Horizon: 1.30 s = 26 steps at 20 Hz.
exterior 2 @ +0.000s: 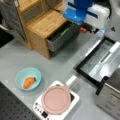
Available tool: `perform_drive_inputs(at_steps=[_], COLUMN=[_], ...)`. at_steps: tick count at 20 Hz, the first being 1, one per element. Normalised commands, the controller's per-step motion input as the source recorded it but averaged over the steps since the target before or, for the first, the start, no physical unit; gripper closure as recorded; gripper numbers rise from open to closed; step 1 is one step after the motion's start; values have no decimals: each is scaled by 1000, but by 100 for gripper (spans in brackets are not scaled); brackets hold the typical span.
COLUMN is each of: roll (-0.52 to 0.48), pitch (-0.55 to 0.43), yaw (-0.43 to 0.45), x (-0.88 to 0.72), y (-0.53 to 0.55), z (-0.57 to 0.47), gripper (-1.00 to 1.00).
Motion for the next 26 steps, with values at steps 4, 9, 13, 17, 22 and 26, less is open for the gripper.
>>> perform_drive_inputs(at_steps=[4, 9, 13, 17, 22, 26], roll=[160, 176, 139, 95, 34, 64], pitch=[77, 81, 112, 201, 271, 230], yaw=[79, 3, -7, 21, 61, 86], x=[88, 337, 620, 916, 1000, 1000], y=[-105, -330, -475, -413, -366, -435], z=[37, 55, 105, 130, 131, -61], gripper=[-100, -100, -100, -100, -100, -100])
